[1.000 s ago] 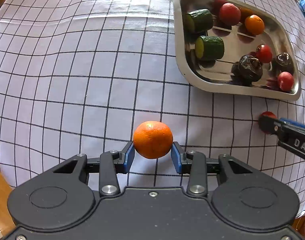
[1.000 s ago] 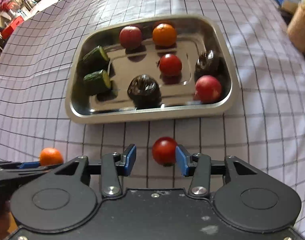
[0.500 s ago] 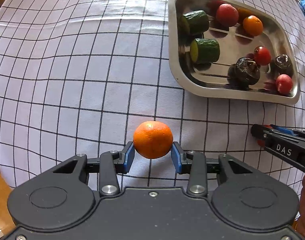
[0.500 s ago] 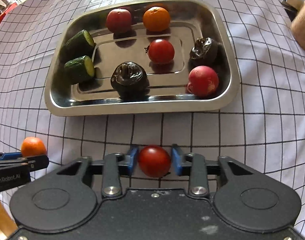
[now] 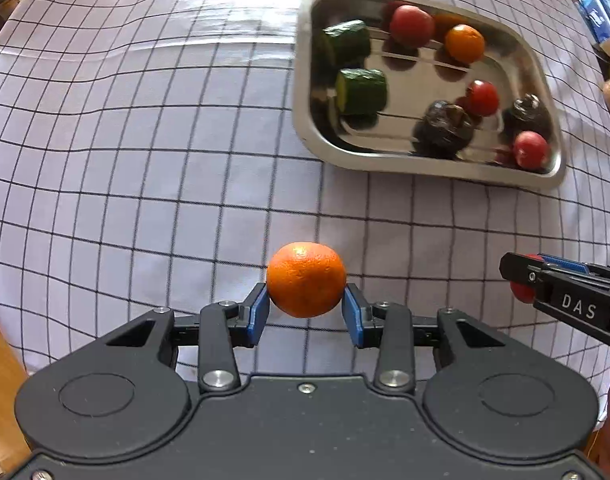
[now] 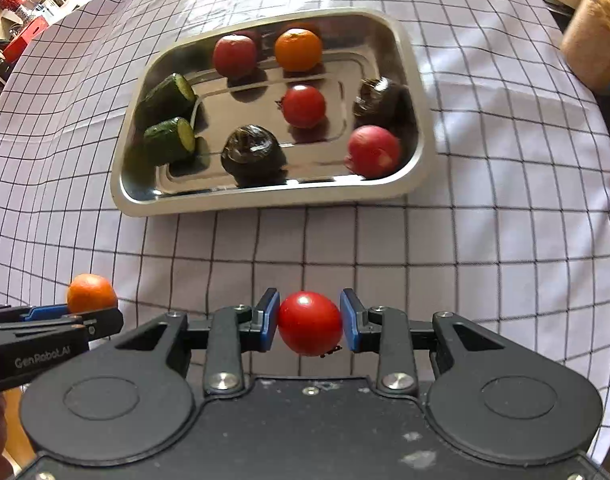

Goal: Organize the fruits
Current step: 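Carry the mandarin and tomato over the tray and open both grippers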

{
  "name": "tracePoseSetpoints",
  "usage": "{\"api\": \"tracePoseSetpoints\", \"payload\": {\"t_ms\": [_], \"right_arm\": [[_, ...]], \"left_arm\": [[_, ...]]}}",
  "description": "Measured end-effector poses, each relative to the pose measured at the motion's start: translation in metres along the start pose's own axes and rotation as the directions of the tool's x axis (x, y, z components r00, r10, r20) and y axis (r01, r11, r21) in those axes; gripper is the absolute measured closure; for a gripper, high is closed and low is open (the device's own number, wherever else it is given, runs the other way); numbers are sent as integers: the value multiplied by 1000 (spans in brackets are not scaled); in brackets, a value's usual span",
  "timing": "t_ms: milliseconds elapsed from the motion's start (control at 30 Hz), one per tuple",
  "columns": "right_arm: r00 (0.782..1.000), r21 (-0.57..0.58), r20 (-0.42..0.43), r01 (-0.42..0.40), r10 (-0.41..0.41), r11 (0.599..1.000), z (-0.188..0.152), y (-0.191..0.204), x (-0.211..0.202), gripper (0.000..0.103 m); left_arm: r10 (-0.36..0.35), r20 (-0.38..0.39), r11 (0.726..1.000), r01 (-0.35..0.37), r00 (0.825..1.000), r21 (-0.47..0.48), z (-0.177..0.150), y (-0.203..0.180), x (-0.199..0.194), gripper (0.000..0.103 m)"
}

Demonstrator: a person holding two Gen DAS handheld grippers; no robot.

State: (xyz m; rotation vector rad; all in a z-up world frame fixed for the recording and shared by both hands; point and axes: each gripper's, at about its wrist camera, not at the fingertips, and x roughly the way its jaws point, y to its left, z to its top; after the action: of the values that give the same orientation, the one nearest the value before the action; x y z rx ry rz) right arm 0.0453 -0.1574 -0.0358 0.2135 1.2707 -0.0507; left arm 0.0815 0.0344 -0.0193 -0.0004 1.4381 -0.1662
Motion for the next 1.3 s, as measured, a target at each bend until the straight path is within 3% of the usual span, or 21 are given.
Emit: {"api": "tracePoseSetpoints", "payload": {"t_ms": [433,667,900,1300], "right_arm": [[999,-2,-26,19,-19,1000,-37,-39,-20,69],[997,-13,-65,46,-47,999,-43,-51,-26,69],[995,-13,-99,-3,2,1000,-13,-53,-27,69],[999,-26,-4,-36,36,999,64,-36,-38,69]], "left_arm": [[-31,-13,999,31,999,32,-26,-42,-7,55],[-42,-41,999,43,998,30,-22,-53,-10,55],[-78,-61,997,80,995,24,8,-54,-16,55],[-46,11,999,46,999,-2,80,-49,-22,55]]}}
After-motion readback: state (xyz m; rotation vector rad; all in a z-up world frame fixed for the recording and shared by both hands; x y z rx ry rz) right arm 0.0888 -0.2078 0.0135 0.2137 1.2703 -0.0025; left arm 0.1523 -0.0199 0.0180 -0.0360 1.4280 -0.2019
